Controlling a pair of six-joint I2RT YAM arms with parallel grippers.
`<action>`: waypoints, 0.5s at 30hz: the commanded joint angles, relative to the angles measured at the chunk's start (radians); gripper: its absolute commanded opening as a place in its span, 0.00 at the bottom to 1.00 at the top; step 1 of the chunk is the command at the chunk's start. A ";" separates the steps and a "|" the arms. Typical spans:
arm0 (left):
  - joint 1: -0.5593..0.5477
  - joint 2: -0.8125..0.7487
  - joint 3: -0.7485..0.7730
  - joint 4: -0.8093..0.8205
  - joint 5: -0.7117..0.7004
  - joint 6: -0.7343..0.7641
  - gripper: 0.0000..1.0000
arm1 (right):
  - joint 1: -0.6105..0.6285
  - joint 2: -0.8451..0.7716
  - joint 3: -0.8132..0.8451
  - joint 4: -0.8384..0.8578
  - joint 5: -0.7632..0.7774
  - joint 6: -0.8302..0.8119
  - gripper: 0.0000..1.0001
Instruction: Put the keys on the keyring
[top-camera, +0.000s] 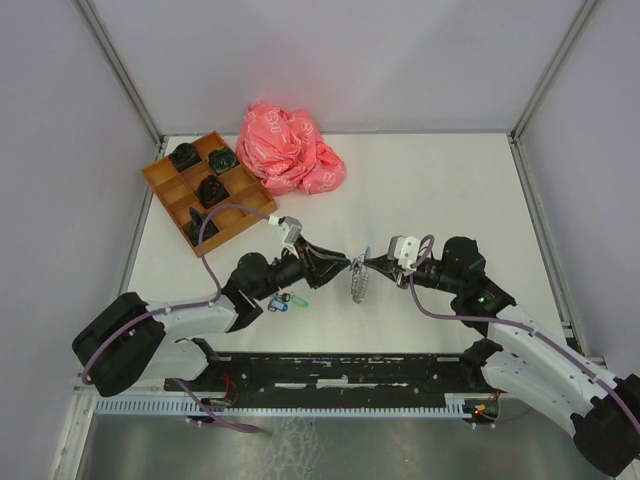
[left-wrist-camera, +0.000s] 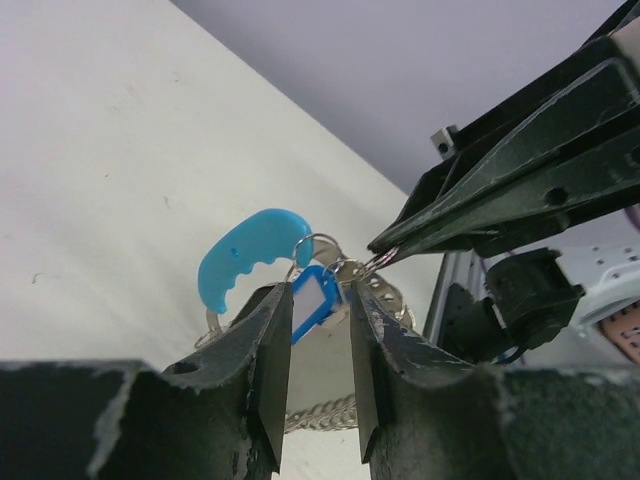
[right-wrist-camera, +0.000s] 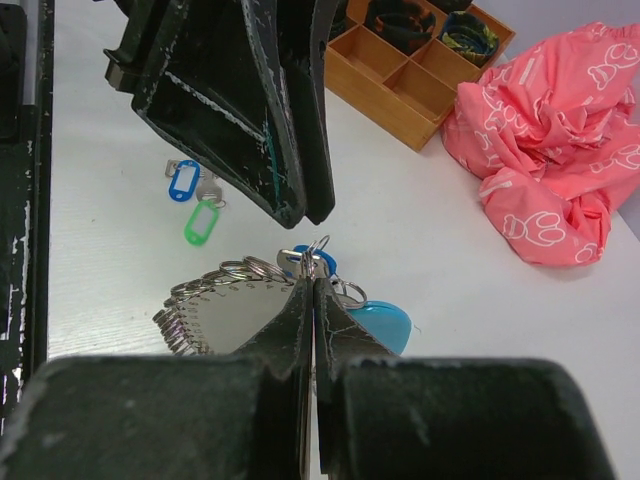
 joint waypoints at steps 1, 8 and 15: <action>0.002 0.016 -0.004 0.144 -0.014 -0.138 0.38 | -0.005 -0.029 -0.006 0.125 0.031 0.031 0.01; -0.010 0.030 0.004 0.106 -0.005 -0.002 0.50 | -0.005 -0.037 -0.016 0.148 0.047 0.050 0.01; -0.018 0.059 0.032 0.104 -0.021 0.083 0.49 | -0.005 -0.025 -0.014 0.161 0.030 0.065 0.01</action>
